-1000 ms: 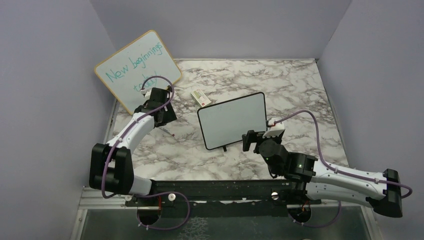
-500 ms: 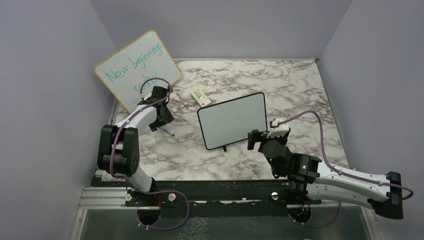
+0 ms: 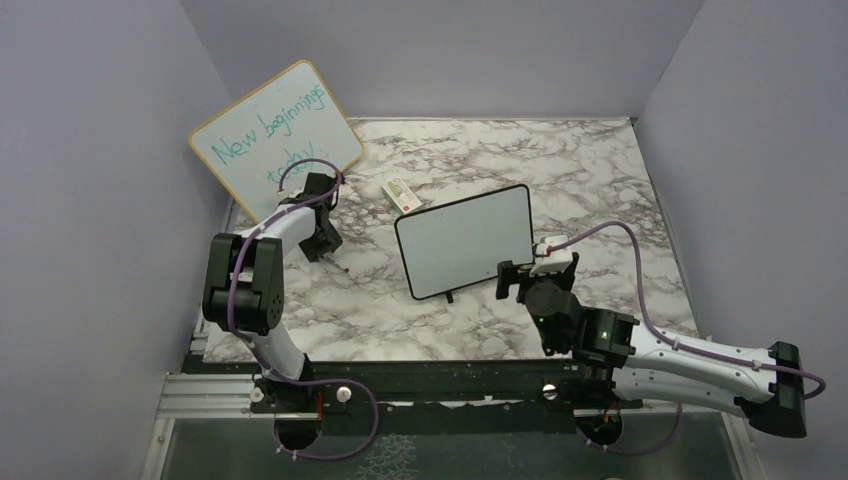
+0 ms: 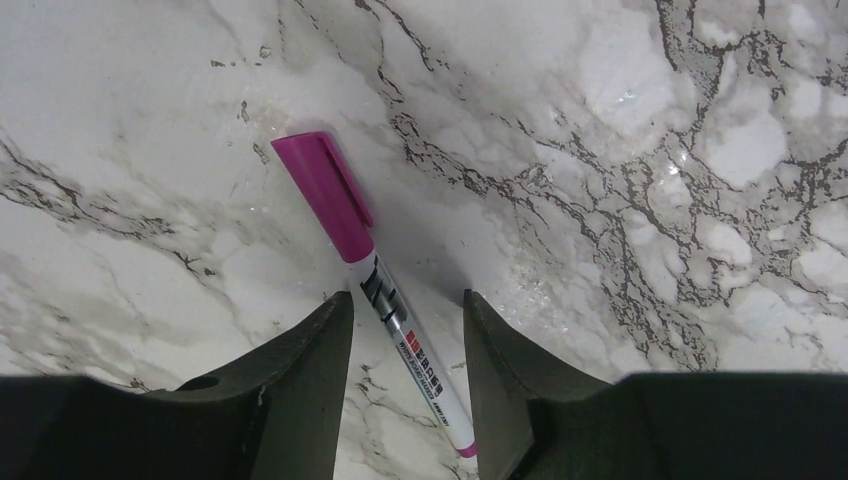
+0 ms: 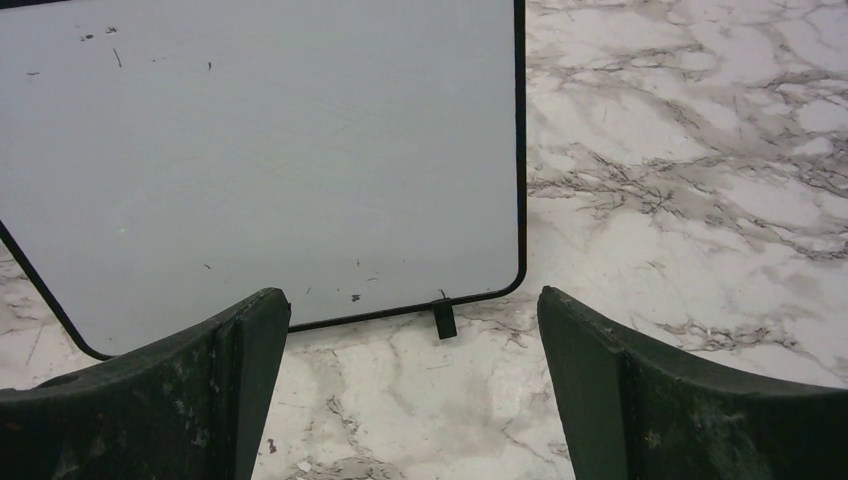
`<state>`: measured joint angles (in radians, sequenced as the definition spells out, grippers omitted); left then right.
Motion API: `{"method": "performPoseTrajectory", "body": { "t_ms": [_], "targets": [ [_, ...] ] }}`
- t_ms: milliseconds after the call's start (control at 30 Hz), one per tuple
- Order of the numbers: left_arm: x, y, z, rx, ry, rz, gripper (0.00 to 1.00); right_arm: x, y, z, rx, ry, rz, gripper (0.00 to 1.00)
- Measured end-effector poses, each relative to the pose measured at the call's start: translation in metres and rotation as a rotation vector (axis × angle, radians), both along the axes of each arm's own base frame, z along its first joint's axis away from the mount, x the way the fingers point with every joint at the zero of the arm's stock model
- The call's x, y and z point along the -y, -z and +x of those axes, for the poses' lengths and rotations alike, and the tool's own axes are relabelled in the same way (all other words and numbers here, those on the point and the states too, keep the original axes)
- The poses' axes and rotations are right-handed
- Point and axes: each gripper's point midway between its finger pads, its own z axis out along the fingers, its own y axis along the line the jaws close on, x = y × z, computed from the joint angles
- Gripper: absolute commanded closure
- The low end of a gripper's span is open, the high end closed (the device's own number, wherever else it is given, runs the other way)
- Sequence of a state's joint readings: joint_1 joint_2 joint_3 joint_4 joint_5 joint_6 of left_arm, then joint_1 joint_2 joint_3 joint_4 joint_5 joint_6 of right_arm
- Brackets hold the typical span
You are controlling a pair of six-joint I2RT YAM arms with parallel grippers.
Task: Write a sentence on the whiteboard
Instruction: Open the whiteboard marker at the center of the board.
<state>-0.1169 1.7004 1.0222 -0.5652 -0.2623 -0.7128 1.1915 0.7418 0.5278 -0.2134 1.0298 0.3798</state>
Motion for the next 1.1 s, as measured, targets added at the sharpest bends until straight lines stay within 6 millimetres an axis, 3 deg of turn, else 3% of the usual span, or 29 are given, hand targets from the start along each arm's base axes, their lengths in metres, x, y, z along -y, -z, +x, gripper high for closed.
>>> {"method": "performPoseTrajectory", "body": {
  "t_ms": [267, 467, 733, 900, 1100],
  "targets": [
    [-0.004, 0.001, 0.002, 0.008, -0.028, -0.008, 0.78, -0.003, -0.003, 0.003, 0.017, -0.009, -0.023, 0.05],
    [-0.005, 0.001, -0.002, 0.029, -0.029, -0.016, 1.0, -0.008, -0.009, 0.005, 0.036, -0.024, -0.022, 0.05],
    [0.004, -0.007, -0.018, 0.035, -0.001, -0.075, 1.0, -0.027, -0.011, 0.004, 0.035, -0.098, 0.012, 0.04],
    [0.012, -0.04, -0.021, 0.114, 0.027, -0.123, 1.0, -0.043, -0.015, 0.001, 0.033, -0.167, 0.052, 0.04],
    [0.03, -0.112, -0.022, 0.313, 0.092, -0.23, 1.0, -0.064, -0.024, -0.004, 0.018, -0.257, 0.101, 0.04]
  ]
}}
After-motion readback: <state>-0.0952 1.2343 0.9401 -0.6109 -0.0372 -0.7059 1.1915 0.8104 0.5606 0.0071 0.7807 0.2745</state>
